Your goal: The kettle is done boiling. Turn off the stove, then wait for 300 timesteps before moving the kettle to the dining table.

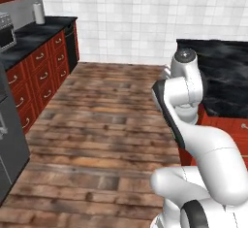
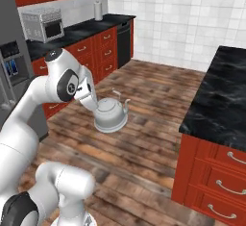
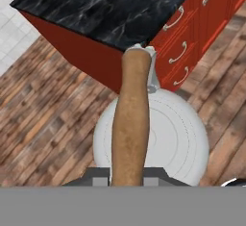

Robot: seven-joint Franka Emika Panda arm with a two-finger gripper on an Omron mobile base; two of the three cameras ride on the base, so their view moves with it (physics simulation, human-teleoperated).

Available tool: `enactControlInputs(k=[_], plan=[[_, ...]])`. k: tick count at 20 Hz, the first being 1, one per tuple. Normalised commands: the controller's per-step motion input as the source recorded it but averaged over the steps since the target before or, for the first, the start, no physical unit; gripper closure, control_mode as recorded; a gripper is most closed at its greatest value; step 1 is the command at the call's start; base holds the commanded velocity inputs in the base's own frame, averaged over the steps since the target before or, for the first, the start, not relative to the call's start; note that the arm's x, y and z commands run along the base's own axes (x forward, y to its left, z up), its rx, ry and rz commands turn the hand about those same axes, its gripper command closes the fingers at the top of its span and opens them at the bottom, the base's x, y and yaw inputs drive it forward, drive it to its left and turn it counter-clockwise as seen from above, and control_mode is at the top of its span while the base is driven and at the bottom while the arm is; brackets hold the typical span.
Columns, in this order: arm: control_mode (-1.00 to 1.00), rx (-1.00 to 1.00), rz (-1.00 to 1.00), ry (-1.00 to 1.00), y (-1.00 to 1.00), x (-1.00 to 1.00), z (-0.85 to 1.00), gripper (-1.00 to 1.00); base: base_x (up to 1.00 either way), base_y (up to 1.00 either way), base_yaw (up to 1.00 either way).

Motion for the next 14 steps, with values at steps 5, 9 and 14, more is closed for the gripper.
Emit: enactControlInputs(k=[5,9,14], plan=[[1.00,0.00,0.00,0.00,0.00,0.00,0.00,1.00,0.88,0.13,-0.22],[1.00,0.00,0.00,0.00,0.00,0.00,0.00,1.00,0.91,0.09,-0.21],[1.00,0.00,0.00,0.00,0.00,0.00,0.00,1.00,0.94,0.35,-0.25]])
